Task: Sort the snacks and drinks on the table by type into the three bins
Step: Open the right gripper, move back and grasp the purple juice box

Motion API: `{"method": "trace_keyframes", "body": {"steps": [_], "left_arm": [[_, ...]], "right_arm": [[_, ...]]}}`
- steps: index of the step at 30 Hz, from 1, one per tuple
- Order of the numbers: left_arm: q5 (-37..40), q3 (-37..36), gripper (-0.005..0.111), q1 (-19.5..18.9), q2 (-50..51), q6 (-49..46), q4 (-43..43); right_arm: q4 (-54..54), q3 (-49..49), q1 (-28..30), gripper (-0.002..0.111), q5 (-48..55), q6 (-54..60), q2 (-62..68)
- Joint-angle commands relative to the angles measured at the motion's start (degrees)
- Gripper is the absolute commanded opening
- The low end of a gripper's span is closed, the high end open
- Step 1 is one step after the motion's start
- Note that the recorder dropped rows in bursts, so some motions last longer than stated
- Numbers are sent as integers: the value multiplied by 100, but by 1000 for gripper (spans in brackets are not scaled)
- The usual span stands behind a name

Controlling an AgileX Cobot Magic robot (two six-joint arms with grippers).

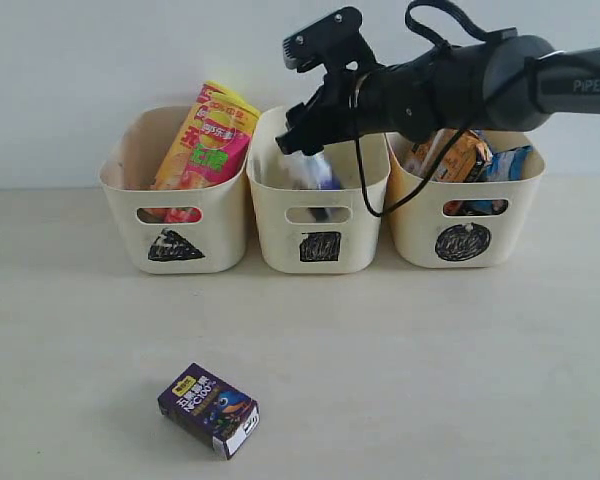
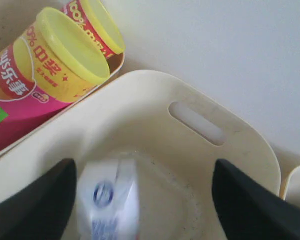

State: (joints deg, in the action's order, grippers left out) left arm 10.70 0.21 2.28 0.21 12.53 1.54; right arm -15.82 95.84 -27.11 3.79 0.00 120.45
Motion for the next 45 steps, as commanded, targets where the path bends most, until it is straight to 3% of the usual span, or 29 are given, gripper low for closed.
{"method": "trace_keyframes", "body": {"steps": [1, 7, 13, 14, 20, 27, 31, 39, 42, 45], "left_arm": [[30, -21, 5, 28, -21, -7, -5], [30, -21, 5, 28, -21, -7, -5], [30, -21, 5, 28, -21, -7, -5], [30, -21, 5, 28, -21, -7, -5], [30, -21, 5, 28, -21, -7, -5], [30, -21, 5, 28, -21, -7, -5], [30, -21, 5, 28, -21, -7, -5], [30, -21, 5, 28, -21, -7, -5], [30, -21, 5, 28, -21, -7, -5], [30, -21, 5, 28, -21, -7, -5]], "right_arm": [[-31, 28, 38, 73, -164, 0, -114], [-2, 28, 38, 69, 61, 0, -471], [28, 28, 38, 1, 1542, 0, -945], [43, 28, 38, 0, 1736, 0, -1010], [596, 28, 17, 0, 3967, 109, -1416], [3414, 28, 3, 0, 6203, 2477, -1457], [3736, 16, -462, 0, 6596, 3055, -1457], [3595, 16, -1437, 1, 6235, 3088, -1083], [3581, 16, -1640, 17, 6040, 3075, -878], [3388, 16, -1843, 52, 5787, 3049, -686]]}}
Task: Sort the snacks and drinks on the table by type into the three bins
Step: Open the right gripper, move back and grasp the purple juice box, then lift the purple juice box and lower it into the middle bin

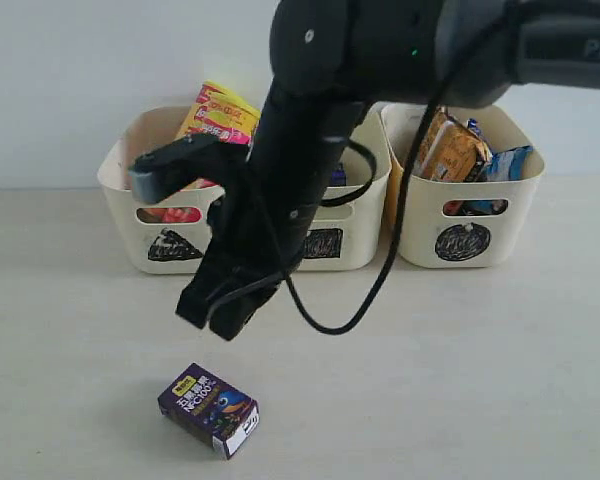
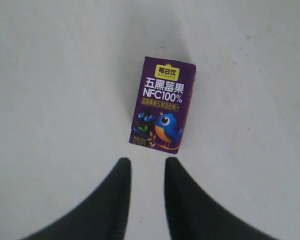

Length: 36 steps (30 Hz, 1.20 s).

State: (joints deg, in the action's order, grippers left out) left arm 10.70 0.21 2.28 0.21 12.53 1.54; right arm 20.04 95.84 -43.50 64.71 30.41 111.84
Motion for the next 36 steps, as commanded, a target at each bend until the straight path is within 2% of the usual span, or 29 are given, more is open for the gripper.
{"method": "trace_keyframes", "body": {"steps": [1, 3, 4, 14, 25, 34, 36], "left_arm": [[30, -21, 5, 28, -21, -7, -5], [30, -21, 5, 28, -21, -7, -5], [30, -21, 5, 28, -21, -7, -5], [30, -21, 5, 28, -21, -7, -5], [30, -21, 5, 28, -21, -7, -5], [30, -21, 5, 28, -21, -7, -5], [30, -21, 5, 28, -21, -7, -5]], "right_arm": [[-262, 16, -265, 62, -388, -48, 227], [-302, 16, -373, 80, -608, -246, 347], [-329, 16, -409, 81, -670, -306, 387], [-899, 16, -767, 80, -831, -504, 919], [-1072, 16, -767, 79, -1851, -1071, 1357], [-1014, 16, -767, 79, -1891, -1298, 1618], [-1014, 16, -767, 75, -1891, -1313, 1618]]}}
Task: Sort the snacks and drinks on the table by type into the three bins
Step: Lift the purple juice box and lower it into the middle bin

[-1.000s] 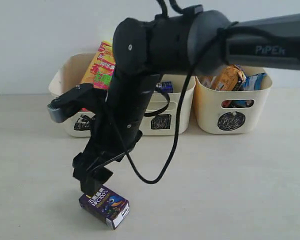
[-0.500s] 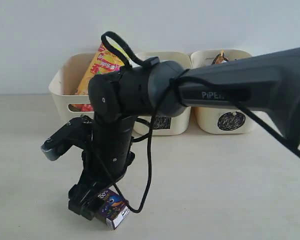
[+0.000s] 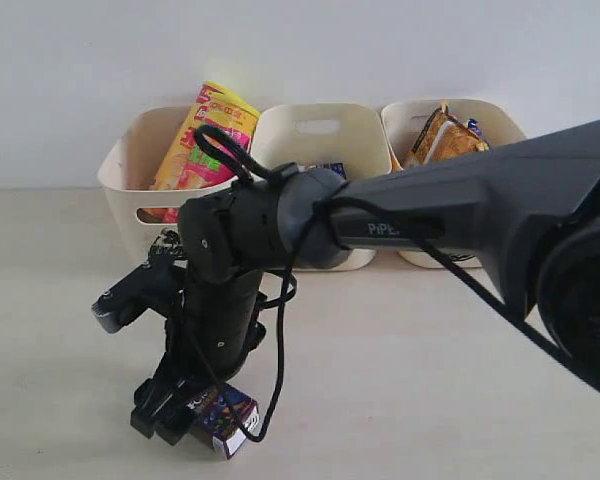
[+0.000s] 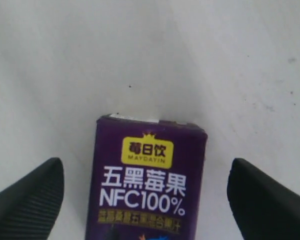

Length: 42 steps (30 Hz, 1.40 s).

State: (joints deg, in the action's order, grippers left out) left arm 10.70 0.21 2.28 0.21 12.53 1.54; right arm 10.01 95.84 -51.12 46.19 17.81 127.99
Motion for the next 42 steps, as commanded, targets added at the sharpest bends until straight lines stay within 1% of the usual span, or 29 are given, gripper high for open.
{"method": "trace_keyframes", "body": {"steps": [1, 5, 7, 8, 9, 10, 15, 20, 24, 28, 32, 36, 42], "left_arm": [[30, -21, 5, 28, -21, -7, -5], [30, -21, 5, 28, -21, -7, -5], [30, -21, 5, 28, -21, -7, -5], [30, -21, 5, 28, -21, -7, -5], [30, -21, 5, 28, -21, -7, -5], [30, -21, 5, 28, -21, -7, -5], [30, -21, 5, 28, -21, -7, -5], [30, -21, 5, 28, -21, -7, -5], [30, -21, 5, 28, -21, -7, -5], [30, -21, 5, 28, -21, -7, -5], [30, -21, 5, 28, -21, -7, -5], [30, -21, 5, 28, -21, -7, -5], [30, -21, 5, 28, -21, -7, -5]], "right_arm": [[-11, 16, -4, 69, -39, -53, 3], [-169, 16, -4, 38, -7, -42, 3], [-197, 16, -4, 19, 88, 14, 3], [-208, 16, -4, 12, 120, 29, 3], [-222, 16, -4, 2, 200, 51, 3], [-232, 16, -4, 0, 242, 51, -9], [-371, 26, -4, 0, 440, 110, -190], [-770, 26, -4, 0, 410, 110, -663], [-1310, 26, 10, 0, 179, 110, -1210], [-1758, 26, 100, 0, -265, 87, -1789], [-2208, 26, 372, 0, -943, -127, -2221], [-2605, 26, 778, 0, -1684, -571, -2379], [-2613, 26, 1475, 0, -2656, -699, -2265]]}}
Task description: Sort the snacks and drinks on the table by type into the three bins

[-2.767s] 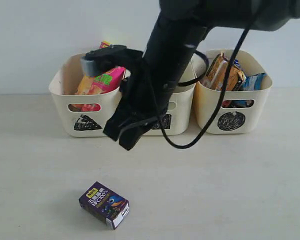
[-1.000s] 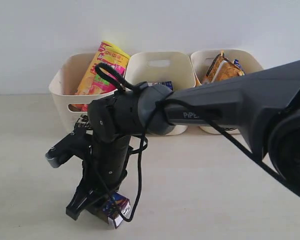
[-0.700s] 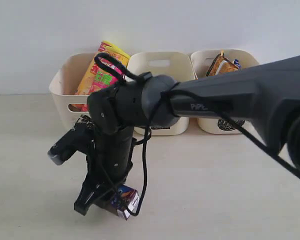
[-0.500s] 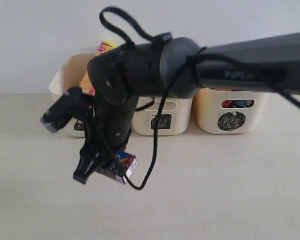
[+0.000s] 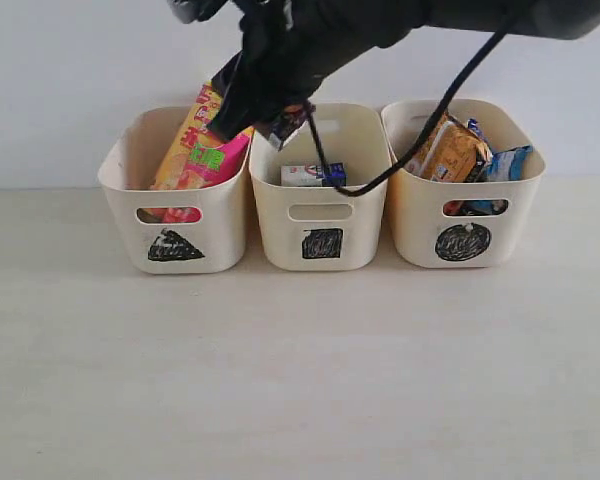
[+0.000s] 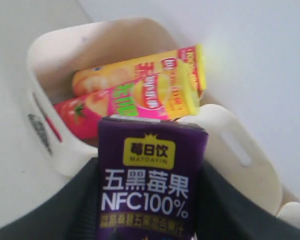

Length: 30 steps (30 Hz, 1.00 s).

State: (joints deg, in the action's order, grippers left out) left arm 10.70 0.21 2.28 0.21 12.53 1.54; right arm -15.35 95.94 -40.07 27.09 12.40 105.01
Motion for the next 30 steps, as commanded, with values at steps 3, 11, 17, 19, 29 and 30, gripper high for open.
{"method": "trace_keyframes", "body": {"steps": [3, 11, 17, 19, 29, 30], "left_arm": [[30, -21, 5, 28, -21, -7, -5], [30, -21, 5, 28, -21, -7, -5], [30, -21, 5, 28, -21, -7, -5], [30, -21, 5, 28, -21, -7, -5], [30, -21, 5, 28, -21, -7, -5], [30, -21, 5, 28, -21, -7, -5]], "right_arm": [[-62, 16, 633, 0, -1295, -194, 163], [20, 16, 1074, 0, -1776, -233, 628], [20, 16, 1155, 0, -1787, -446, 1021], [20, 16, 1155, 0, -1787, -446, 1133], [20, 16, 1155, 41, -1748, -558, 1514], [20, 16, 1155, 46, -1748, -558, 1538]]}}
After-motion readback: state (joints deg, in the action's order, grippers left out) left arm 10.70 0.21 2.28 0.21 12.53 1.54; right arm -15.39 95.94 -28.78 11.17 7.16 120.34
